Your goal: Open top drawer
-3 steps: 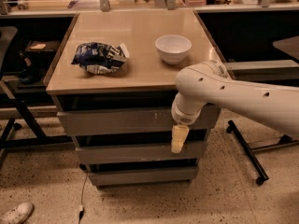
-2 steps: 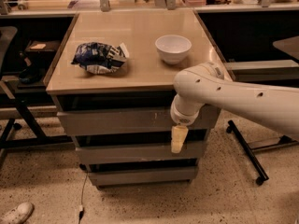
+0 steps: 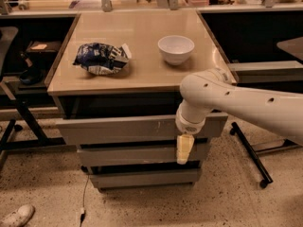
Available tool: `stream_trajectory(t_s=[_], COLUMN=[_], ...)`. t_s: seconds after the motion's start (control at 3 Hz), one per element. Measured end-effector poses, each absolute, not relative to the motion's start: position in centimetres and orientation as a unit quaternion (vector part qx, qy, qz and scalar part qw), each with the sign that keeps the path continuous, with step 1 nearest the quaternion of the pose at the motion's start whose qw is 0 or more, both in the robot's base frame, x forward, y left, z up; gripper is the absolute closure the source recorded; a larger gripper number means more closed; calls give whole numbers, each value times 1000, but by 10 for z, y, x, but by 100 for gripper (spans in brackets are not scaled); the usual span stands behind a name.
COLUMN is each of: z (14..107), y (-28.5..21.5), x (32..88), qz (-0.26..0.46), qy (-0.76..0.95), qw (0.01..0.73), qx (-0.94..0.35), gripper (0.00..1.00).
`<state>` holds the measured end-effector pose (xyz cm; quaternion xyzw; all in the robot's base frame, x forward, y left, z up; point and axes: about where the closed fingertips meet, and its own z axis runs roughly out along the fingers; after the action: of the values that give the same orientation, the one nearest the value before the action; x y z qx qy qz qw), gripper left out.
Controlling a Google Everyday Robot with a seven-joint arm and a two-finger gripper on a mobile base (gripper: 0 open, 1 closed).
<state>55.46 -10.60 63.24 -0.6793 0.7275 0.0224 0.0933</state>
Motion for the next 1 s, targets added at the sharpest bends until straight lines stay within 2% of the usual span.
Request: stream_trajectory(t_s=[0.33, 1.0], z=[637, 673], y=[-111, -134], x=[532, 443], qz=[42, 109], qy=[730, 749], qw=[90, 93], qx=[-676, -647], gripper=[0, 0])
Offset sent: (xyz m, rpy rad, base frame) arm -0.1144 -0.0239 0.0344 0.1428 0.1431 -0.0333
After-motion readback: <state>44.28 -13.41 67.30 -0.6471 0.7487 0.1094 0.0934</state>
